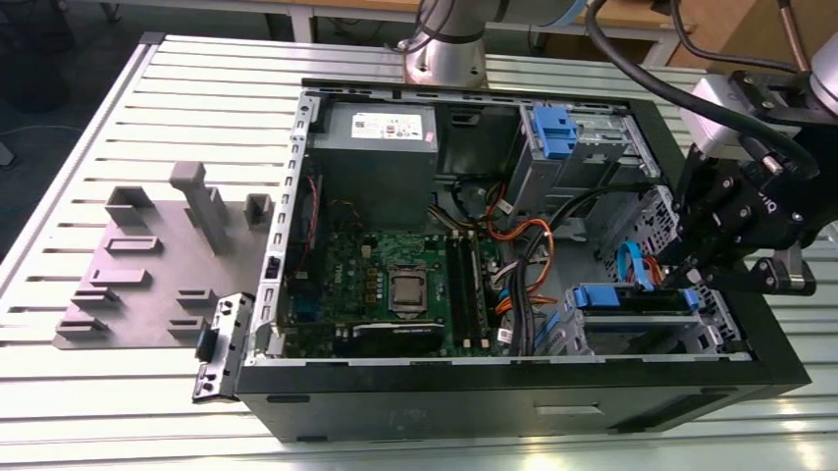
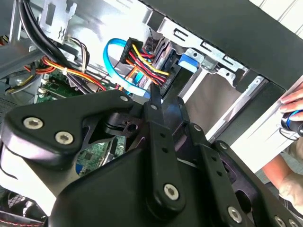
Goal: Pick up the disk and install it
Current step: 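Insert the second disk wire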
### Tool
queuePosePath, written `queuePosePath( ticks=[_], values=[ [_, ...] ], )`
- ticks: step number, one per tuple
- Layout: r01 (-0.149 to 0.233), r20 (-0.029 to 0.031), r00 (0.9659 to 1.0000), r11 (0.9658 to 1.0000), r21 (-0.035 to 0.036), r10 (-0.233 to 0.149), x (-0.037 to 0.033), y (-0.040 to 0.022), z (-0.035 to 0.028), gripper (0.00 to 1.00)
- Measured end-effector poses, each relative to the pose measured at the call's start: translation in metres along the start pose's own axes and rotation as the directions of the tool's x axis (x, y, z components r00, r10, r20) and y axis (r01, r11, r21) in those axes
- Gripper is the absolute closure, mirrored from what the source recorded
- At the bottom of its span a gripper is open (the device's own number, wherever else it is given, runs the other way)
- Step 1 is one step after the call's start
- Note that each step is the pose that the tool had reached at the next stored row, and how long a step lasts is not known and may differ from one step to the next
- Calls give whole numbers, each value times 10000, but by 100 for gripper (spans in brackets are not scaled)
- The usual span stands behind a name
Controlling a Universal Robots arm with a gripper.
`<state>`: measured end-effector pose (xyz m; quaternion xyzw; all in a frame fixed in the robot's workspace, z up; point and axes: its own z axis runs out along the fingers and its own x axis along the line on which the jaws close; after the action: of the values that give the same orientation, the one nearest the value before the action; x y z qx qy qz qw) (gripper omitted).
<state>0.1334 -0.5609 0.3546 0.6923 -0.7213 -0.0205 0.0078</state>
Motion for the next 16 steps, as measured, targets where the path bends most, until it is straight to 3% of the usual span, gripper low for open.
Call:
queuePosePath(
  ticks=[3,16],
  values=[
    [0,-2,10000,10000,0,0,-1,1,-31,70],
    [0,0,10000,10000,0,0,-1,2,-45,70]
  ],
)
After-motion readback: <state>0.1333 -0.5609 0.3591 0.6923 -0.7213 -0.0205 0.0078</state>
